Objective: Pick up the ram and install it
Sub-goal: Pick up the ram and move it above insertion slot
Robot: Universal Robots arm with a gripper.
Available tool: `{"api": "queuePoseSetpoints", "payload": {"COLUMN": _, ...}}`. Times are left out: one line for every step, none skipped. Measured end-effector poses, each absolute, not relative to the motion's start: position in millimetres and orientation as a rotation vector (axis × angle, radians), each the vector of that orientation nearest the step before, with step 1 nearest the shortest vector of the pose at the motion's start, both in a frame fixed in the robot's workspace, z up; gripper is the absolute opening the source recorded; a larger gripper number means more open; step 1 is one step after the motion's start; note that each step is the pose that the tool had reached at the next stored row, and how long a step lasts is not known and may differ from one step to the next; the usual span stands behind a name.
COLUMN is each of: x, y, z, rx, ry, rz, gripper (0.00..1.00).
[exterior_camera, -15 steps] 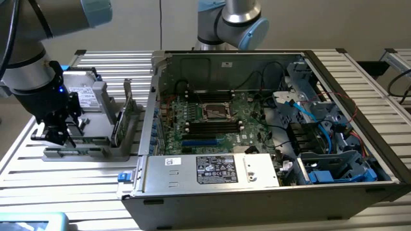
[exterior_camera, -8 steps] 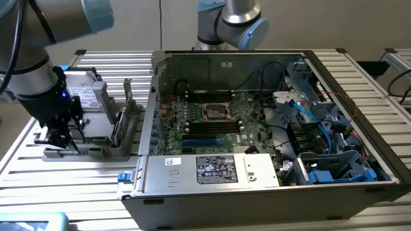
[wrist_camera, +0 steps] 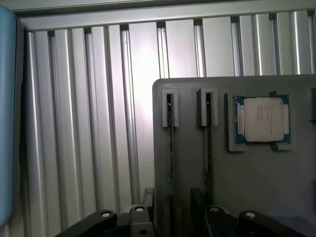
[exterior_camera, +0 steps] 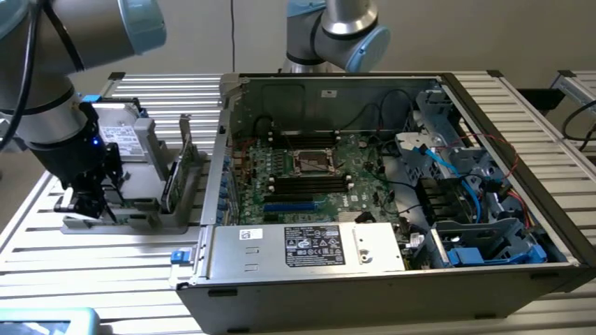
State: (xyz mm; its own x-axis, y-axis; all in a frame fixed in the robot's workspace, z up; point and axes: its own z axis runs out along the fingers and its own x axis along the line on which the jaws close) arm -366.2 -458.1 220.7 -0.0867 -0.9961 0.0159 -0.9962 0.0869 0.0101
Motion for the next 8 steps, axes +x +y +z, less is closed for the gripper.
{"api": "queuePoseSetpoints", "payload": {"x": -366.2, "y": -458.1, "z": 219.5, "rx": 2.110, "ry": -2.302, "rz": 0.005, "gripper": 0.42}}
{"api": "queuePoseSetpoints", "payload": {"x": -366.2, "y": -458.1, "z": 218.4, "rx": 2.110, "ry": -2.302, "rz": 0.005, "gripper": 0.42}}
{"api": "queuePoseSetpoints", "payload": {"x": -366.2, "y": -458.0, "z": 217.3, "rx": 2.110, "ry": -2.302, "rz": 0.005, "gripper": 0.42}}
{"api": "queuePoseSetpoints", "payload": {"x": -366.2, "y": -458.0, "z": 216.2, "rx": 2.110, "ry": -2.302, "rz": 0.005, "gripper": 0.42}}
{"api": "queuePoseSetpoints", "payload": {"x": -366.2, "y": -458.0, "z": 215.0, "rx": 2.110, "ry": -2.302, "rz": 0.005, "gripper": 0.42}}
{"api": "queuePoseSetpoints", "payload": {"x": -366.2, "y": -458.0, "z": 213.9, "rx": 2.110, "ry": -2.302, "rz": 0.005, "gripper": 0.42}}
{"api": "queuePoseSetpoints", "payload": {"x": -366.2, "y": -458.0, "z": 213.0, "rx": 2.110, "ry": -2.302, "rz": 0.005, "gripper": 0.42}}
{"api": "queuePoseSetpoints", "payload": {"x": -366.2, "y": -458.0, "z": 212.3, "rx": 2.110, "ry": -2.302, "rz": 0.005, "gripper": 0.42}}
